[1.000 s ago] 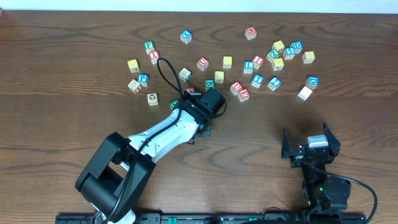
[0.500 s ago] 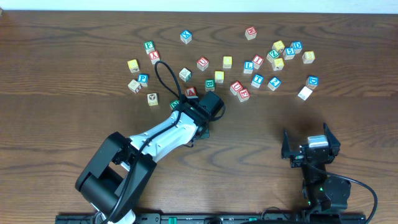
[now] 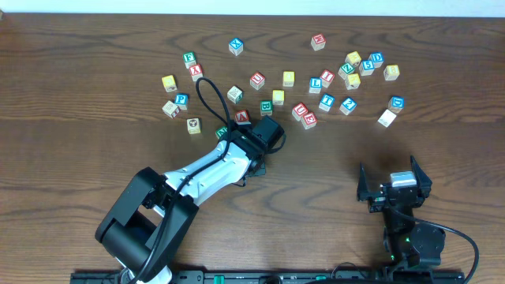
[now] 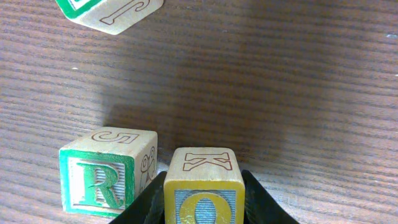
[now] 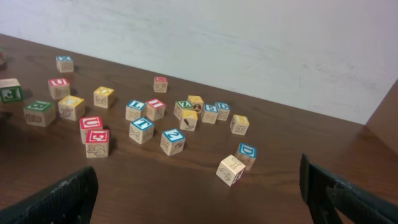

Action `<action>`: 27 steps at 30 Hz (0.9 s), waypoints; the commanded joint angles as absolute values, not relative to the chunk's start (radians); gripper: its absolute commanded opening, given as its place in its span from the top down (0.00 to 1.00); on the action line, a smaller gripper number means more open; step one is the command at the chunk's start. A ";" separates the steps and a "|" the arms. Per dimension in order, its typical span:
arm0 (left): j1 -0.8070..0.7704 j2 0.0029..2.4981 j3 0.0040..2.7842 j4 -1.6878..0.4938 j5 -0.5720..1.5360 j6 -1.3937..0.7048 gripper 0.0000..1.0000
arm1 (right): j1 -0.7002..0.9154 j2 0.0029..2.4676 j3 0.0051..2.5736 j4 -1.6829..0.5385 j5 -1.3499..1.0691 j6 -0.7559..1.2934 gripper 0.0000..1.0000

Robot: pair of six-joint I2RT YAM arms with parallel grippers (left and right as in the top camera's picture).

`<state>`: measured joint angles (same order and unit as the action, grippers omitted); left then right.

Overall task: Spell out ROBOT
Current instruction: 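Set the O block down right of the R block and release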

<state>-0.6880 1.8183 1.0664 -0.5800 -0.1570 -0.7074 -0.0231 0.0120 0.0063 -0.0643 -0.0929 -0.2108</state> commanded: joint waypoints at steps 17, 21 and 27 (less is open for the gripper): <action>-0.686 1.821 1.058 -0.573 -0.168 -0.716 0.59 | -0.026 0.007 0.006 -0.070 -0.089 -0.195 0.01; -0.686 1.821 1.058 -0.573 -0.168 -0.716 0.59 | -0.026 0.007 0.006 -0.070 -0.089 -0.195 0.01; -0.686 1.821 1.058 -0.571 -0.168 -0.716 0.59 | -0.026 0.007 0.006 -0.070 -0.088 -0.195 0.01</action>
